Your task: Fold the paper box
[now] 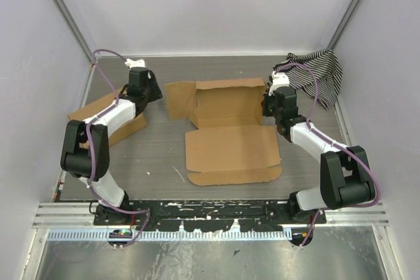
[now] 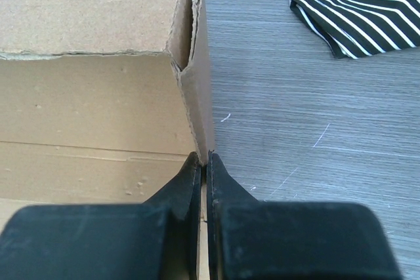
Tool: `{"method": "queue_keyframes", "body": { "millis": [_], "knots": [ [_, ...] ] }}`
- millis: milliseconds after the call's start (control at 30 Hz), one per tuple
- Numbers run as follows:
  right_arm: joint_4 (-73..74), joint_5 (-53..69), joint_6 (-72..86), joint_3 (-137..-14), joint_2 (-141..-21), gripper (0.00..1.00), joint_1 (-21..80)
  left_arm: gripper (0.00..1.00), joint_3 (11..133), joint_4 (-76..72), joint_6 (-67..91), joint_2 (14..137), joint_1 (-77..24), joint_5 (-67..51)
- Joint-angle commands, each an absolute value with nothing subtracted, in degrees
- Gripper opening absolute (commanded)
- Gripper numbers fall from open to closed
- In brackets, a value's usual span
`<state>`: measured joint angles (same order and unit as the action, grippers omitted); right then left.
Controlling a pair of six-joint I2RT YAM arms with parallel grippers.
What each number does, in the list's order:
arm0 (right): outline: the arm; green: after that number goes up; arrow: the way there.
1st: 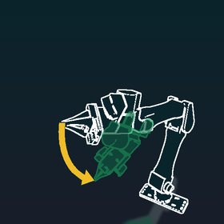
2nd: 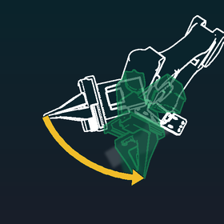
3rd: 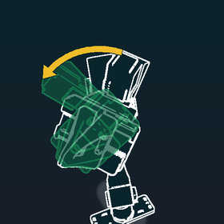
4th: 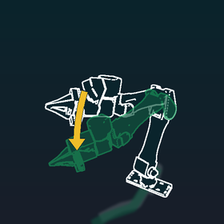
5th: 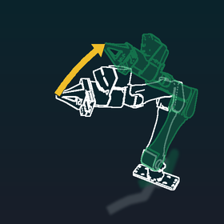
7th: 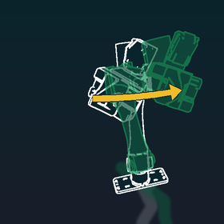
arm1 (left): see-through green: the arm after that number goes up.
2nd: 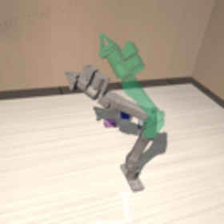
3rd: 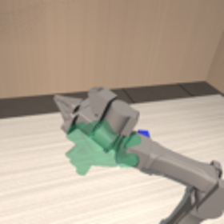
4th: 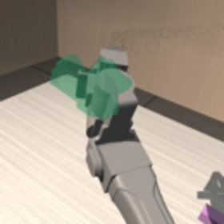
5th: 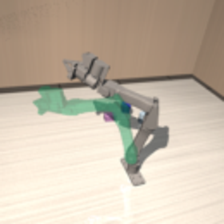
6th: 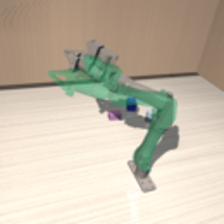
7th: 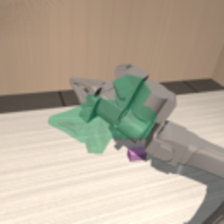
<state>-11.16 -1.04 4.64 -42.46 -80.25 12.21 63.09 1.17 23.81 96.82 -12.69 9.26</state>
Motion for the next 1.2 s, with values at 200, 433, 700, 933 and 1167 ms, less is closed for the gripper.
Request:
{"method": "queue_keyframes", "body": {
  "millis": [200,433,700,933,1167],
  "knots": [
    [-10.3,3.0,5.6,-43.7,-80.6,0.01,11.5,0.51,50.7,-18.2,23.4,91.5,-12.7,-5.3],
    [-11.0,4.7,6.3,-43.9,-81.2,0.01,11.4,0.5,40.1,-29.1,26.0,83.4,-13.4,-14.7],
    [-11.3,5.9,6.7,-43.7,-80.9,0.01,11.3,0.51,40.3,-29.8,25.1,81.4,-19.2,-19.9],
    [-11.3,6.7,6.8,-43.7,-80.2,0.02,11.4,0.51,40.9,-29.1,23.7,82.4,-21.6,-19.4],
    [-11.7,9.0,7.9,-43.4,-80.2,0.02,11.4,0.52,42.4,-26.8,21.7,82.4,-24.9,-13.7]
  ]
}}
